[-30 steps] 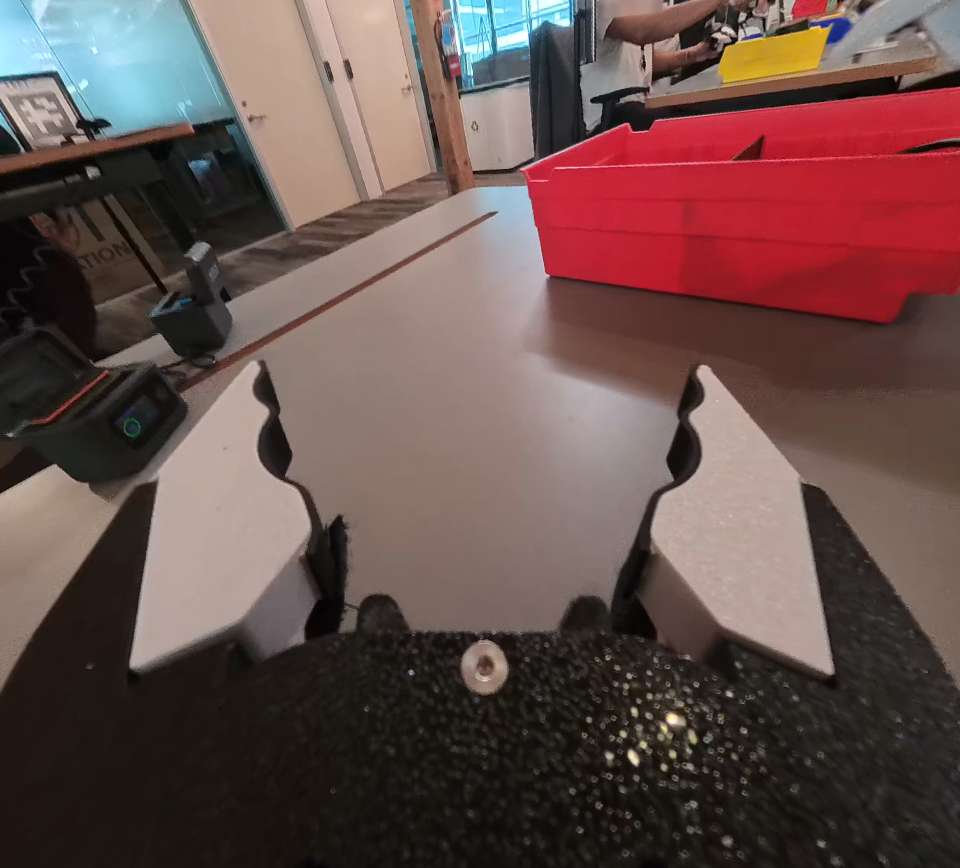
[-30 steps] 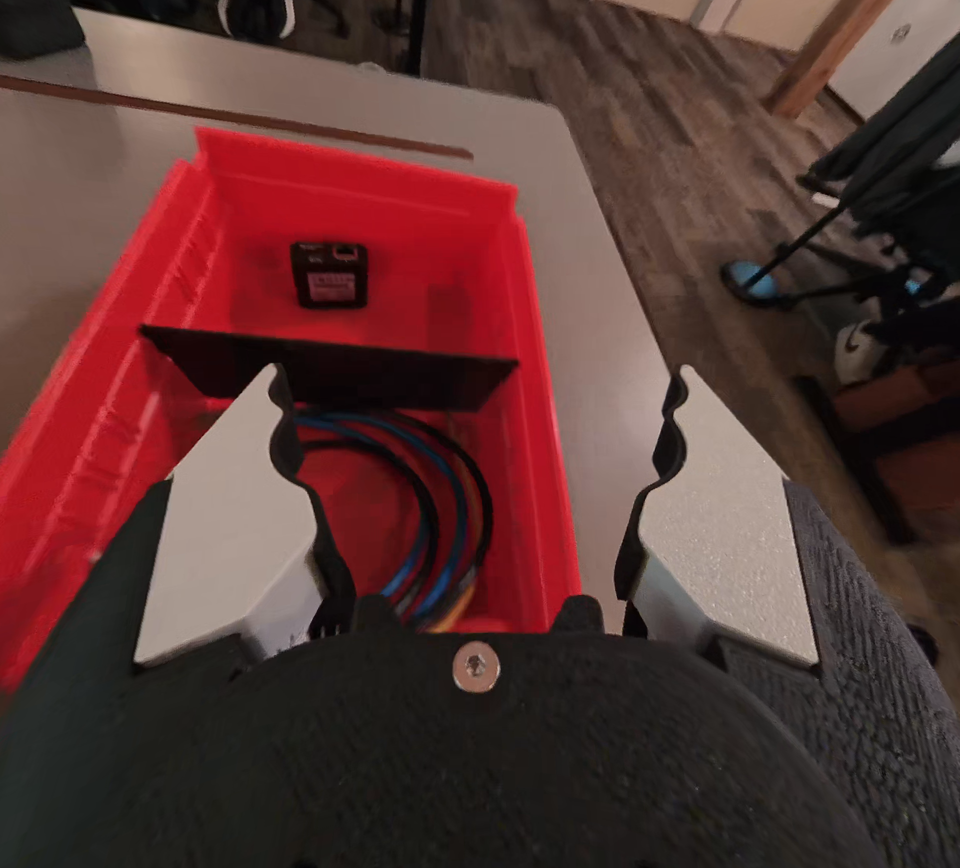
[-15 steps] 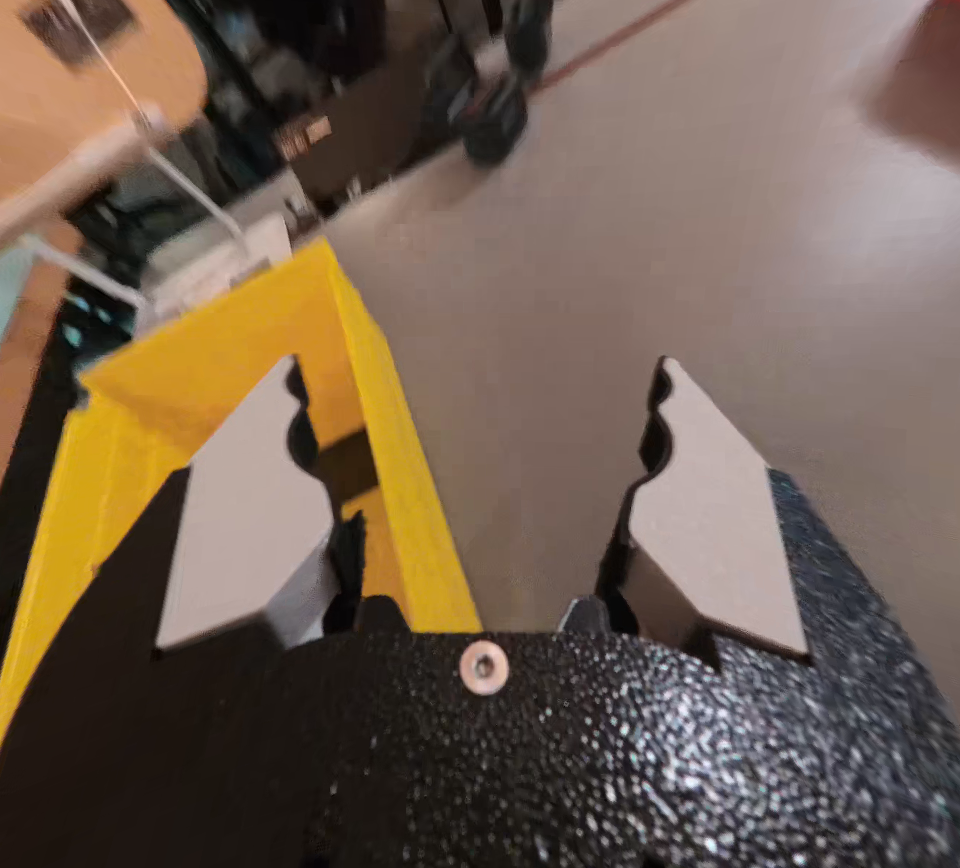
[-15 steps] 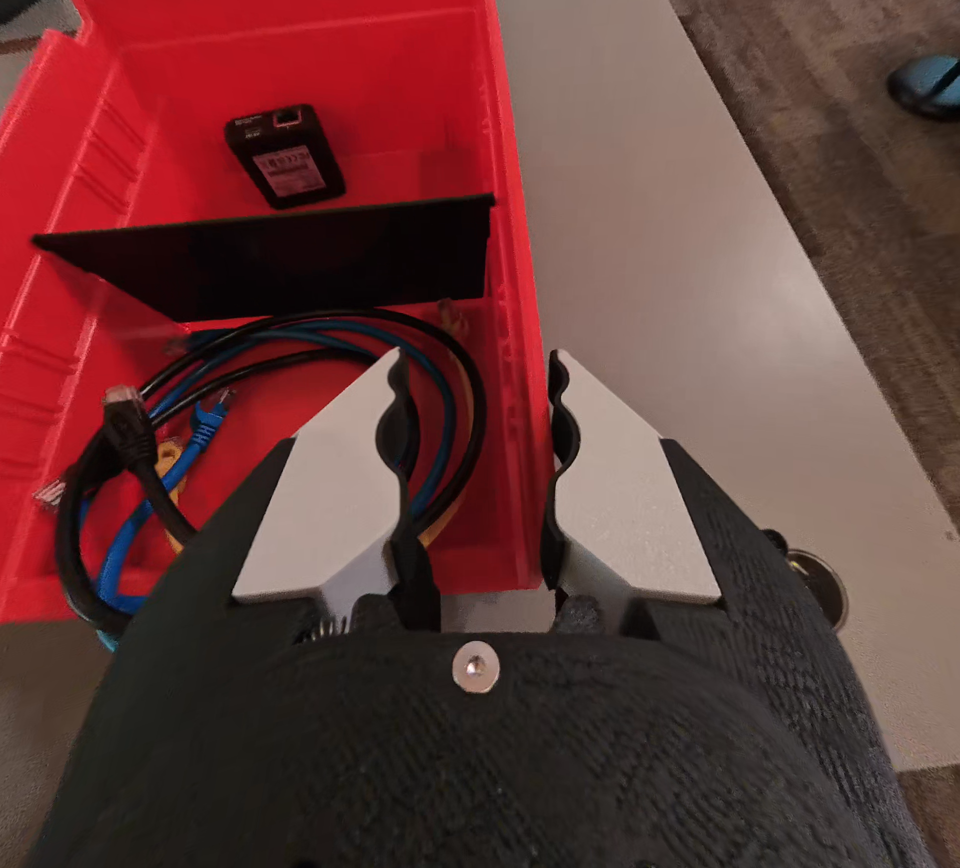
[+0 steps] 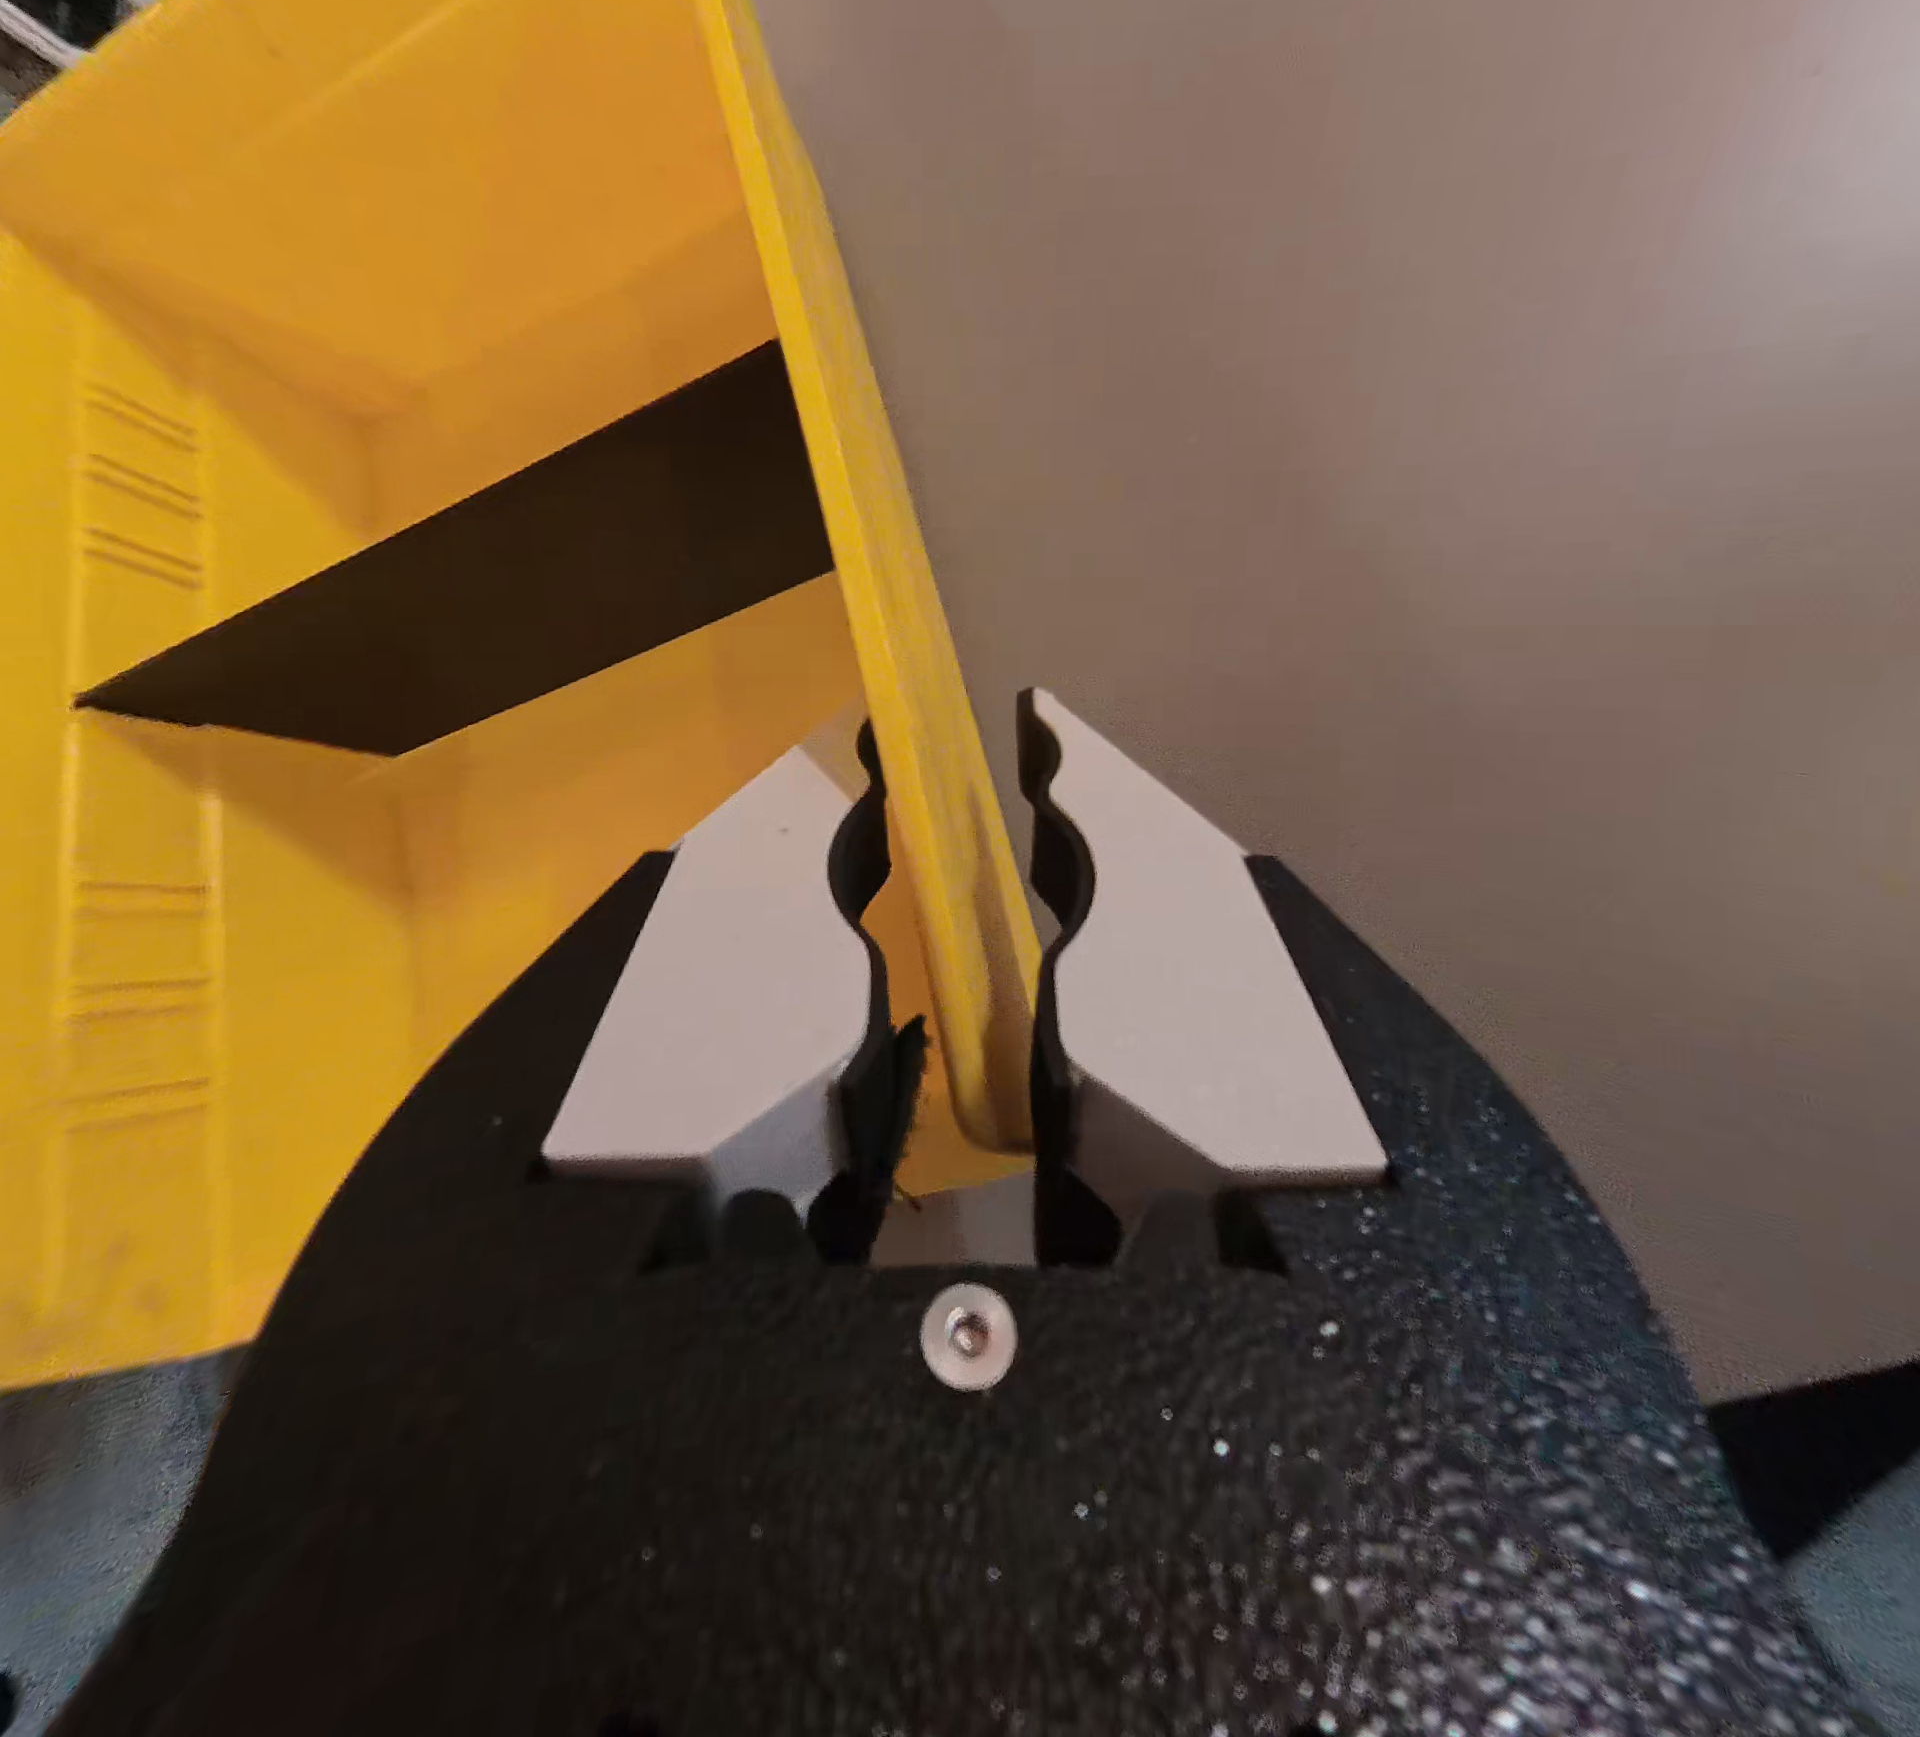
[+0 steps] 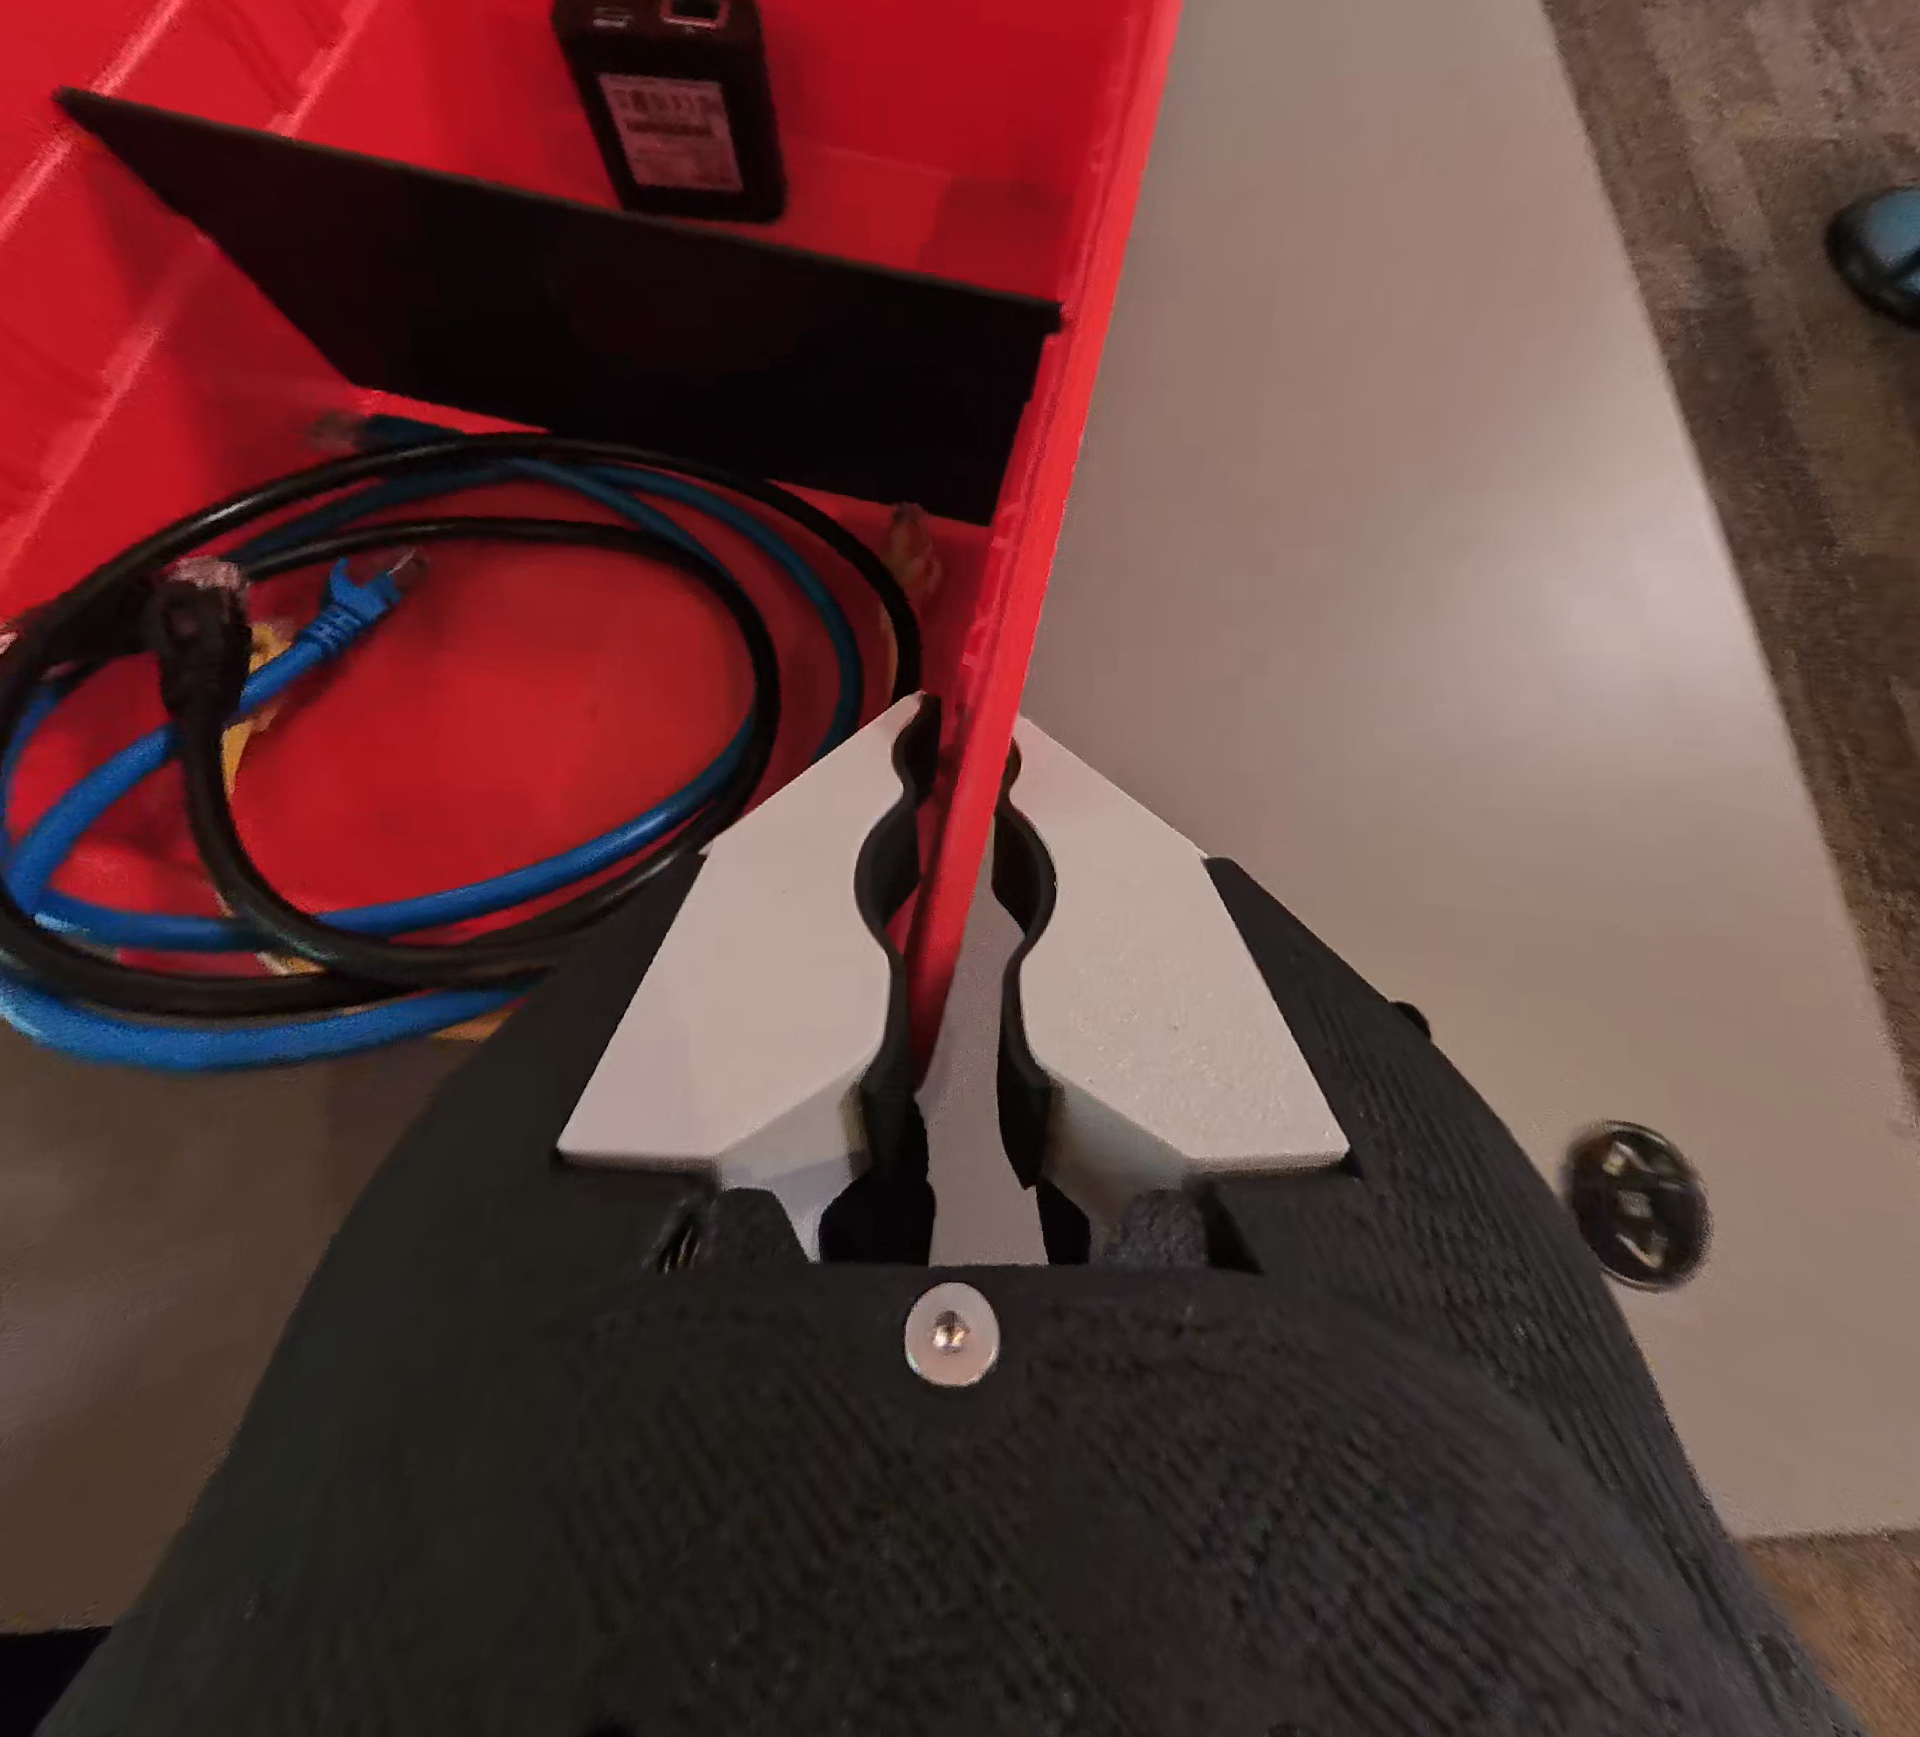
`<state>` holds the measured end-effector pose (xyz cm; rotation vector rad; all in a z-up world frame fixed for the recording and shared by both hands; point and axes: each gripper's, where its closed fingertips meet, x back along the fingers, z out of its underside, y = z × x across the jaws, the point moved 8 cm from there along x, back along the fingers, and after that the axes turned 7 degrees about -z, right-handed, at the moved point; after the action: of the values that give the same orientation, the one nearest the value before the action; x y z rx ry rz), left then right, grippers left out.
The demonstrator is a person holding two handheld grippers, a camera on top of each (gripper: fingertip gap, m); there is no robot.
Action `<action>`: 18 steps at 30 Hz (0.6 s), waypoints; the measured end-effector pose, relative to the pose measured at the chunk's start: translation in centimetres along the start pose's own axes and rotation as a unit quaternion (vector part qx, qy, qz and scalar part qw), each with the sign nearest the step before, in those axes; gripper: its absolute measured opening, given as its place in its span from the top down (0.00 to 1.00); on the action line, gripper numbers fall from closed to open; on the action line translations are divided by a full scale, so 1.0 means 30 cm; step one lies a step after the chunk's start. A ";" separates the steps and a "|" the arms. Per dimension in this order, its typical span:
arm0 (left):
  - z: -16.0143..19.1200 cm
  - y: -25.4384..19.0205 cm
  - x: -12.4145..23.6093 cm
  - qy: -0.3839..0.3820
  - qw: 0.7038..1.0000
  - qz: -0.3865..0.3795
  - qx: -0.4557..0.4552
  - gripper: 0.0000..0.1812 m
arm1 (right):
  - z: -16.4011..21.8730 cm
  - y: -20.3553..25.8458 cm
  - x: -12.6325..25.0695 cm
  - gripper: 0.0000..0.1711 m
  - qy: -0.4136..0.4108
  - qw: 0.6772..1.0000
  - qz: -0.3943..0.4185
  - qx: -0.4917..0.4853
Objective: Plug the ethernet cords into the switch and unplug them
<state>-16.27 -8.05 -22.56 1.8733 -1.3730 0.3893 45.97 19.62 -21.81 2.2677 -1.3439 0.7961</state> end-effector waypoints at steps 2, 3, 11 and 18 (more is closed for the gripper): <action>0.019 0.013 -0.011 0.012 1.000 -0.021 -0.008 0.95 | -0.010 0.037 -0.017 0.96 -0.001 1.000 -0.004 0.002; 0.029 0.018 -0.014 0.011 1.000 -0.025 -0.013 0.96 | -0.016 0.057 -0.024 0.96 0.000 1.000 -0.007 0.007; 0.065 0.033 0.035 -0.039 0.999 -0.006 0.000 0.98 | -0.031 0.294 -0.064 0.96 -0.015 0.999 -0.033 0.026; 0.013 0.078 0.194 -0.098 0.994 -0.043 0.003 0.98 | -0.018 0.564 -0.068 0.95 -0.028 0.998 -0.035 0.042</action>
<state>-16.28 -12.57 -18.19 2.0118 -1.4121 0.1698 30.09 13.40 -22.02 2.4047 -1.2688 0.7845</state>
